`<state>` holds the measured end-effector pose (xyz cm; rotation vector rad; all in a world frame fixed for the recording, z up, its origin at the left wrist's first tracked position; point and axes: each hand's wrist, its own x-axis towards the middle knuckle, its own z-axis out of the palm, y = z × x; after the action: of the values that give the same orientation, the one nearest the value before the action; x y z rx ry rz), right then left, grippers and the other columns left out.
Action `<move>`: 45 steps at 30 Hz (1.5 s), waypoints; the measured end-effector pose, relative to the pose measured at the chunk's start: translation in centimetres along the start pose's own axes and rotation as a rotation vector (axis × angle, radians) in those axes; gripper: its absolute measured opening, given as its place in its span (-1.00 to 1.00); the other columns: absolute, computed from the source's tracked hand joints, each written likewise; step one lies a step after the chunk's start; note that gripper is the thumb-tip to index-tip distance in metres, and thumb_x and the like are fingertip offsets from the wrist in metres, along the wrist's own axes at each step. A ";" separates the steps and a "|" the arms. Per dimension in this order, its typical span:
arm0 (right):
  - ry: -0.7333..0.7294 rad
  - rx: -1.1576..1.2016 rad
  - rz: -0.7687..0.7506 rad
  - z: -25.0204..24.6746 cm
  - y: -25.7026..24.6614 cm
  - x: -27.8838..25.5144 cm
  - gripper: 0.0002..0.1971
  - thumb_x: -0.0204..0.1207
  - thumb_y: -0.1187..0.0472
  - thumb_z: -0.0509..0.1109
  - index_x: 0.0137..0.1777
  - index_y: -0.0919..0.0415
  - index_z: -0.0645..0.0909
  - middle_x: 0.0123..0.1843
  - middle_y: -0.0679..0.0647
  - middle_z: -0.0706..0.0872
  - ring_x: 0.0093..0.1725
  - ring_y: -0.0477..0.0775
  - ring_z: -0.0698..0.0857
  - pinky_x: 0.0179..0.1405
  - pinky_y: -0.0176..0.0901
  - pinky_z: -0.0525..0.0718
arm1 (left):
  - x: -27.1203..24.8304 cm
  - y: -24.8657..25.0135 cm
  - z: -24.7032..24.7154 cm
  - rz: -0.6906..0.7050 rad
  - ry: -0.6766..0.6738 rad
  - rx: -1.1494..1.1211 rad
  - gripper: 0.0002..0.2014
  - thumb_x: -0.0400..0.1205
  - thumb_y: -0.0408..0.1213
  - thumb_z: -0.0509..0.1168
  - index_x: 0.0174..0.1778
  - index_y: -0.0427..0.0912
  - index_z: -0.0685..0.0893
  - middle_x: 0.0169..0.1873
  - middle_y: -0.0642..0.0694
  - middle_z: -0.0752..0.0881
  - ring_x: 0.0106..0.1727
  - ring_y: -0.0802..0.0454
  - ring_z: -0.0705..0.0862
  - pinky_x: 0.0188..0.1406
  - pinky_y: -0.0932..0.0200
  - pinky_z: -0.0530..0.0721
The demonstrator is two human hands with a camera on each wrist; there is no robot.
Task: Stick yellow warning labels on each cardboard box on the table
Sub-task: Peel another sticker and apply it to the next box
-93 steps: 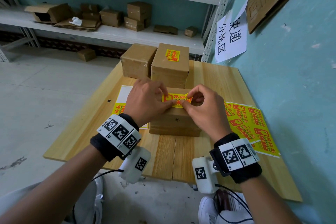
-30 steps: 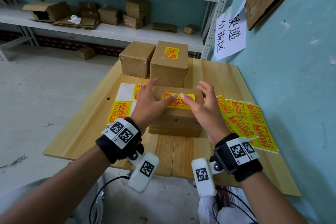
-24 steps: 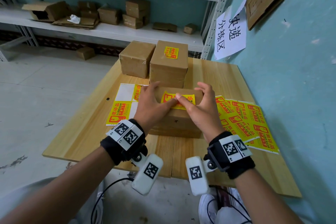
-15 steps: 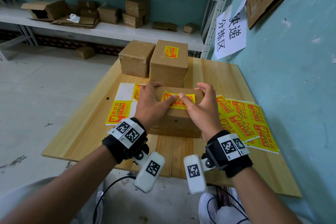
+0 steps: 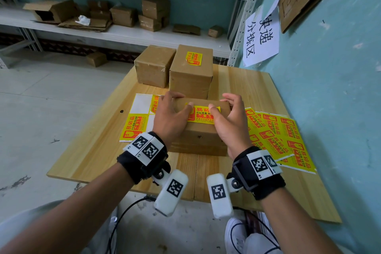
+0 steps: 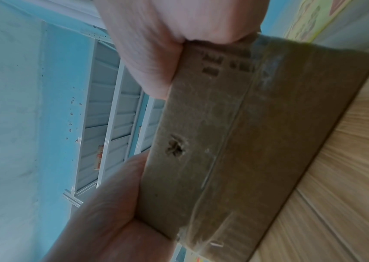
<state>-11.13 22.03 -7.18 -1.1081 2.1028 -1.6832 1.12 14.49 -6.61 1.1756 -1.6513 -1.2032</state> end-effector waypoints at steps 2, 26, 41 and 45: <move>0.004 0.015 -0.002 0.0 0.0 0.0 -0.61 0.58 0.16 0.46 0.37 0.05 0.48 0.27 -0.01 0.59 0.25 0.01 0.60 0.06 -0.29 0.57 | 0.0 0.0 0.0 -0.015 -0.002 -0.013 -0.74 0.62 -0.08 0.35 0.23 0.08 0.57 0.20 0.02 0.49 0.24 0.01 0.54 0.33 -0.08 0.58; -0.024 -0.035 0.029 0.1 -0.2 -0.1 -0.50 0.57 -0.12 0.43 0.40 0.06 0.42 0.30 0.02 0.54 0.26 0.01 0.56 -0.02 -0.40 0.54 | -0.1 -0.1 0.1 0.000 -0.003 -0.027 -0.67 0.62 0.03 0.32 0.25 0.02 0.58 0.21 0.02 0.49 0.28 0.03 0.53 0.33 -0.05 0.58; -0.012 -0.038 -0.016 0.0 -0.2 -0.2 -0.56 0.56 0.11 0.48 0.39 0.03 0.44 0.28 -0.01 0.56 0.28 0.05 0.59 0.20 -0.07 0.65 | -0.2 0.0 -0.1 0.035 -0.019 0.016 -0.56 0.54 -0.08 0.45 0.31 -0.02 0.54 0.24 -0.03 0.48 0.30 0.01 0.49 0.35 -0.08 0.55; -0.033 0.010 -0.005 0.0 -0.2 -0.3 -0.66 0.62 0.18 0.40 0.34 -0.03 0.43 0.28 -0.02 0.56 0.31 0.06 0.58 0.34 0.10 0.62 | -0.2 0.1 -0.2 0.034 -0.023 0.006 -0.62 0.59 -0.13 0.40 0.32 -0.02 0.53 0.25 -0.01 0.47 0.32 0.01 0.47 0.38 -0.02 0.51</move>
<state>-10.84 22.19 -7.14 -1.1315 2.0709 -1.6639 1.30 14.63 -6.54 1.1368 -1.6867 -1.1952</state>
